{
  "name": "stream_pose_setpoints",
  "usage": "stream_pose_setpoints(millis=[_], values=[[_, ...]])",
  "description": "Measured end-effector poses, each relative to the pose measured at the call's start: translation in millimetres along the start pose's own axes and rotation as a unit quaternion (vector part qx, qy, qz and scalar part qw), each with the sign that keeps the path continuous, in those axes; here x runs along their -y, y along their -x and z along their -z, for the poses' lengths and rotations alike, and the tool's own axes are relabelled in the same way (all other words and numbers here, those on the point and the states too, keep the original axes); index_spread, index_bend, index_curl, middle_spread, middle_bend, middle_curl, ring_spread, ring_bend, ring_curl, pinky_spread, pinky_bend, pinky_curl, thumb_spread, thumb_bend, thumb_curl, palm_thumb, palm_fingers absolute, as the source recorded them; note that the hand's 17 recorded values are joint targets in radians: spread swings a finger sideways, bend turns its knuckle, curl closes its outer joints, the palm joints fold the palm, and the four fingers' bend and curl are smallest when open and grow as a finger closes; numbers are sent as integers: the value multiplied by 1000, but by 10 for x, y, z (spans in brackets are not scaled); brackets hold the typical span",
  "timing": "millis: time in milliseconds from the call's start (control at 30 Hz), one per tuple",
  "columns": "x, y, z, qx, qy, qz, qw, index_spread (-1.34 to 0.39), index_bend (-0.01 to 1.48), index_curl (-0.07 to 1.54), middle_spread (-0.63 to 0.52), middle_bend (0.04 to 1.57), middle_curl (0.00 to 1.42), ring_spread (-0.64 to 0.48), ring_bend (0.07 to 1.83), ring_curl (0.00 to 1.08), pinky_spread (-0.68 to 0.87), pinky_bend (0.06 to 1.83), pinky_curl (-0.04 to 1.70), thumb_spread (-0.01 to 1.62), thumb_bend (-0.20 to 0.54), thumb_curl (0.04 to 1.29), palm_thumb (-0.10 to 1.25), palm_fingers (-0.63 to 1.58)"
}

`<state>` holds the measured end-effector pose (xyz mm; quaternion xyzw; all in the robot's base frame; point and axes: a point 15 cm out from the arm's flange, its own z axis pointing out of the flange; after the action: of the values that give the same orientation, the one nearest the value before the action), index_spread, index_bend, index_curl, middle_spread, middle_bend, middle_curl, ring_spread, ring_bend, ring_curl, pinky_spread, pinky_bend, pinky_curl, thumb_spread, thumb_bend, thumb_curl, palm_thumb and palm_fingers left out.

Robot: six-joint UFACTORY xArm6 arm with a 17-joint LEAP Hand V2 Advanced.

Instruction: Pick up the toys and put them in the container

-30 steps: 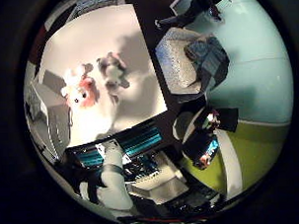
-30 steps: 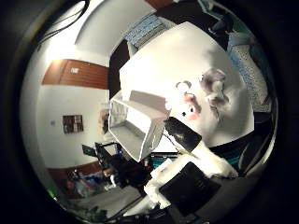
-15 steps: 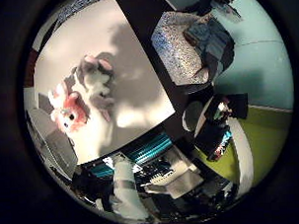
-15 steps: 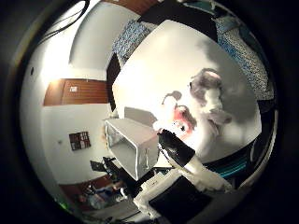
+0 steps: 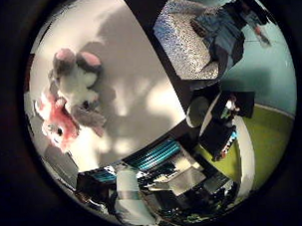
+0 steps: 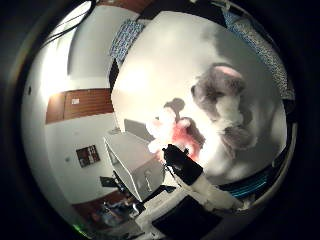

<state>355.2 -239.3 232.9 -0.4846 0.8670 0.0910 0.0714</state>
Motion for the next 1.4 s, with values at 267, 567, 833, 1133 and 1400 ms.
stream_pose_setpoints(millis=[267, 567, 833, 1133, 1400], values=[[-148, -172, -714, -1, 43, -17, 999, -131, 150, 251, 217, 215, 328, 248, 405, 245, 459, 554, 282, 1124, -21, 326, 555, 63], [-134, -114, -960, -2, 62, -9, 998, -128, 148, 248, 209, 237, 334, 241, 407, 245, 462, 541, 276, 1122, -21, 322, 556, 85], [-126, 79, -970, -8, 64, 15, 998, -193, 156, 244, -69, 496, 422, -5, 648, 301, 237, 481, 241, 1109, -9, 349, 662, 461], [-162, 115, -1010, -55, 80, 43, 994, -420, 430, 441, -331, 839, 694, -386, 1022, 510, -482, 769, 356, 1064, -15, 389, 778, 964], [-27, 116, -694, -61, 29, 48, 997, -374, 986, 834, -326, 1074, 959, -332, 1245, 721, -375, 1179, 684, 1109, 4, 446, 974, 1054]])
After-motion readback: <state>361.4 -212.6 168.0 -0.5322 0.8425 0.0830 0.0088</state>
